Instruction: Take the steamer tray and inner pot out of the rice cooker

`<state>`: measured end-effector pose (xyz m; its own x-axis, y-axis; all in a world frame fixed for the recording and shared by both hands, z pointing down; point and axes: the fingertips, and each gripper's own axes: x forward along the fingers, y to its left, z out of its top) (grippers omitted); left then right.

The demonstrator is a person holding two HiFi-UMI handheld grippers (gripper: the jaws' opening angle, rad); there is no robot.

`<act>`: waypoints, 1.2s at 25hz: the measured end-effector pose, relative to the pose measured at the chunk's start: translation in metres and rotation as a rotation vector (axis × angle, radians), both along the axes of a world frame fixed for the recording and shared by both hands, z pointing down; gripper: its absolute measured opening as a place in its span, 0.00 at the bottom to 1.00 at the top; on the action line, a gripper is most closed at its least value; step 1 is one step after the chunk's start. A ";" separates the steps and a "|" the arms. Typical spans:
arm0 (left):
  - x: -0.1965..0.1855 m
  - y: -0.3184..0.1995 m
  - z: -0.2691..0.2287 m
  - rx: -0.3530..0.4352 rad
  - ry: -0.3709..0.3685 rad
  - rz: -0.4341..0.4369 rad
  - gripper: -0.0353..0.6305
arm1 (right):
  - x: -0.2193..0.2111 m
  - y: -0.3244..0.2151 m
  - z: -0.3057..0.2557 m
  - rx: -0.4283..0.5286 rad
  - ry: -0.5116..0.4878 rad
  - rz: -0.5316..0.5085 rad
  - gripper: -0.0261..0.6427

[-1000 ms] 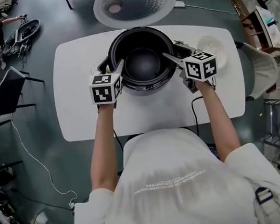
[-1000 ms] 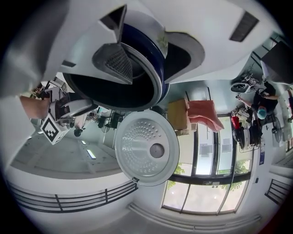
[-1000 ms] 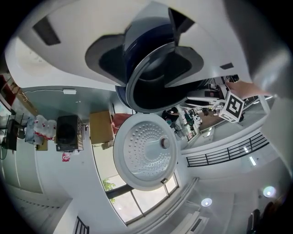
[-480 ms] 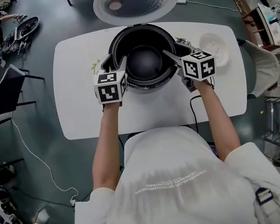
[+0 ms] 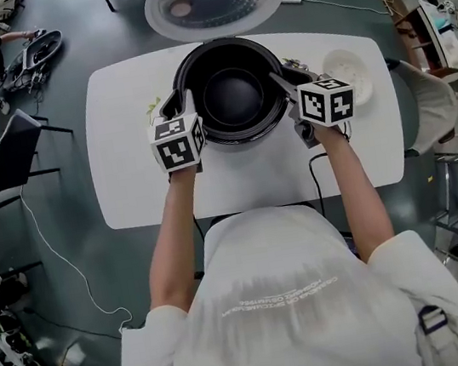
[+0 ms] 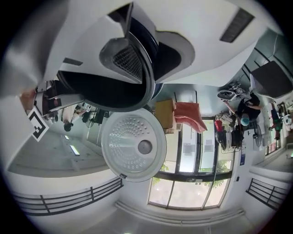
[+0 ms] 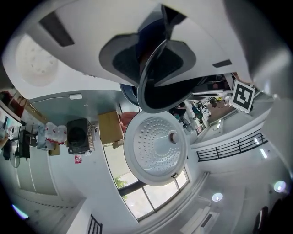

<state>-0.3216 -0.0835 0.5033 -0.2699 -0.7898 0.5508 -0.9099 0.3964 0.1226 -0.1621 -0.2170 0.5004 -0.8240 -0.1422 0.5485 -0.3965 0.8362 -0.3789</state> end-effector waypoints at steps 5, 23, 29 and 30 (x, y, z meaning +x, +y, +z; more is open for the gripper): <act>0.000 0.001 -0.007 0.022 -0.008 -0.011 0.18 | 0.000 0.000 -0.007 -0.003 -0.019 0.017 0.19; 0.008 0.012 -0.052 0.193 -0.036 -0.008 0.17 | 0.010 0.009 -0.060 0.090 -0.103 0.056 0.17; 0.014 0.013 -0.079 0.282 -0.091 0.061 0.17 | 0.024 0.016 -0.079 0.106 -0.157 0.108 0.17; 0.019 0.012 -0.083 0.295 -0.098 0.077 0.17 | 0.030 0.016 -0.081 0.109 -0.162 0.119 0.17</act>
<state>-0.3028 -0.0719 0.4207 -0.2434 -0.9319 0.2691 -0.9491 0.2860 0.1321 -0.1325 -0.2011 0.4197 -0.8741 -0.2950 0.3860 -0.4360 0.8267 -0.3556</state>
